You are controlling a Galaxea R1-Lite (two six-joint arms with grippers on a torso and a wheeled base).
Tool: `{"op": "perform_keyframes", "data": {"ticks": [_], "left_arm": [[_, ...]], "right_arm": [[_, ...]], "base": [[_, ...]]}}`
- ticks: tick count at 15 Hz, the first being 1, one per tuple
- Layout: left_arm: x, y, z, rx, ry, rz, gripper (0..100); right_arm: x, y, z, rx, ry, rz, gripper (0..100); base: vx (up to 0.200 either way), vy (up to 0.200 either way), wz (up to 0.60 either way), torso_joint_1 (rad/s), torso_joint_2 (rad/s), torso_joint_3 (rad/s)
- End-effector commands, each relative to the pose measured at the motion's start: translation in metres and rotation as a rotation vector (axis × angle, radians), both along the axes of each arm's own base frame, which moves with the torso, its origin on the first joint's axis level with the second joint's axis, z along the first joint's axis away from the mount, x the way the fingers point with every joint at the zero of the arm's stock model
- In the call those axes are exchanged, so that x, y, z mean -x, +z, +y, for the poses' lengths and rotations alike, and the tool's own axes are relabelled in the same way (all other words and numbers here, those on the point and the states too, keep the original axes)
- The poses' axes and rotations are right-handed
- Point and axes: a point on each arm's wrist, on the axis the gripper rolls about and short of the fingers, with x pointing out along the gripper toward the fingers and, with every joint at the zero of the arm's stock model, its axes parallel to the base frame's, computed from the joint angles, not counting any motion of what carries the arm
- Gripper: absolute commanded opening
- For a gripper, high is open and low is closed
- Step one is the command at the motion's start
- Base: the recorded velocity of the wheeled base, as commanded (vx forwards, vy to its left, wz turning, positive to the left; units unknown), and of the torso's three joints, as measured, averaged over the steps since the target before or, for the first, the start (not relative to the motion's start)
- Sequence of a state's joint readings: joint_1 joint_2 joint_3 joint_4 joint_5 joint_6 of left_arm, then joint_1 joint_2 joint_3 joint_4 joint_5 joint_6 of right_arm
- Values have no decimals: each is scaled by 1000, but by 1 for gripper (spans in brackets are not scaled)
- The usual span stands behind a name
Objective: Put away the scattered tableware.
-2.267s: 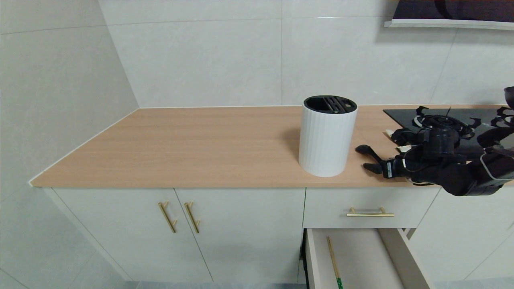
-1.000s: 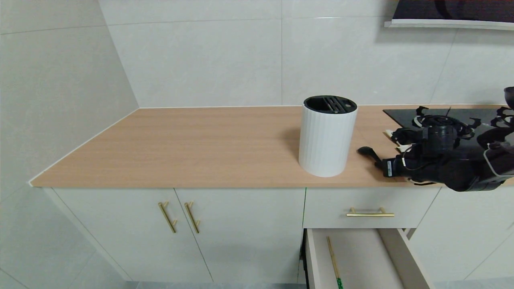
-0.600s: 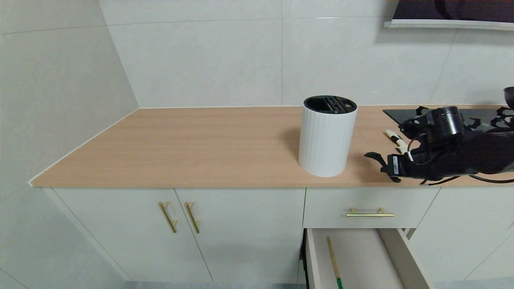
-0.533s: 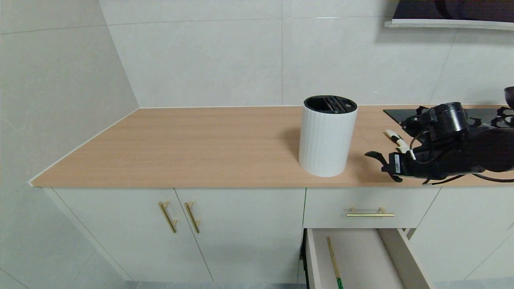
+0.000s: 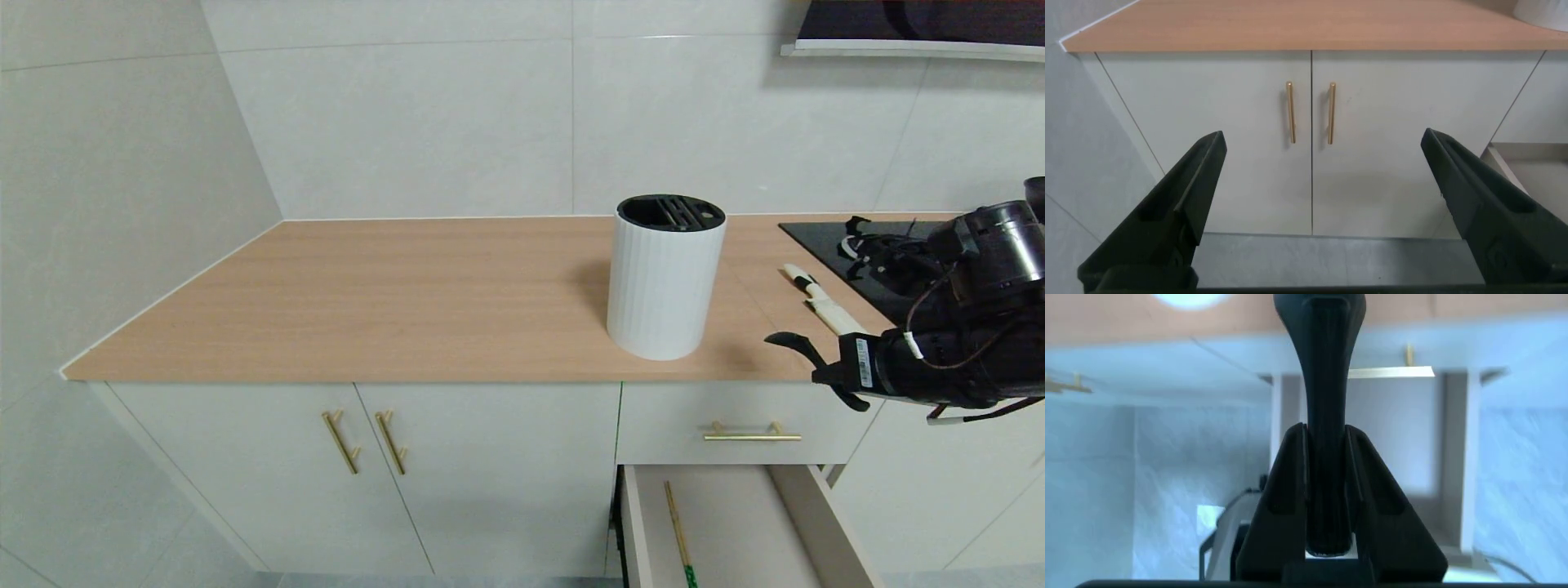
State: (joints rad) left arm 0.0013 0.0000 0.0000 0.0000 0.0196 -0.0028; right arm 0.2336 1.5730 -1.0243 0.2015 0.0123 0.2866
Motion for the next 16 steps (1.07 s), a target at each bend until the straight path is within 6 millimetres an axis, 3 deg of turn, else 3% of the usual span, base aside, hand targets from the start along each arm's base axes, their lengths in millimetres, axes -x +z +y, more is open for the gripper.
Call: {"op": "perform_keyframes", "data": {"ticks": [1,5,9,16], "left_arm": [[0,0,0,0,-1,0,100],[0,0,0,0,1,0,100],[0,0,0,0,1,0,100],[0,0,0,0,1,0,100]], "right_arm": [[11,-5,-1,17,-3,16,0],[12,-21,2,39,6,74,0],[-2,-45,6,101,-46,65,0],[0,-50,5,126,-24,80,0]], "base": [[0,0,0,0,0,0],[0,0,0,0,0,0],[0,0,0,0,0,0],[0,0,0,-13,27,16]]}}
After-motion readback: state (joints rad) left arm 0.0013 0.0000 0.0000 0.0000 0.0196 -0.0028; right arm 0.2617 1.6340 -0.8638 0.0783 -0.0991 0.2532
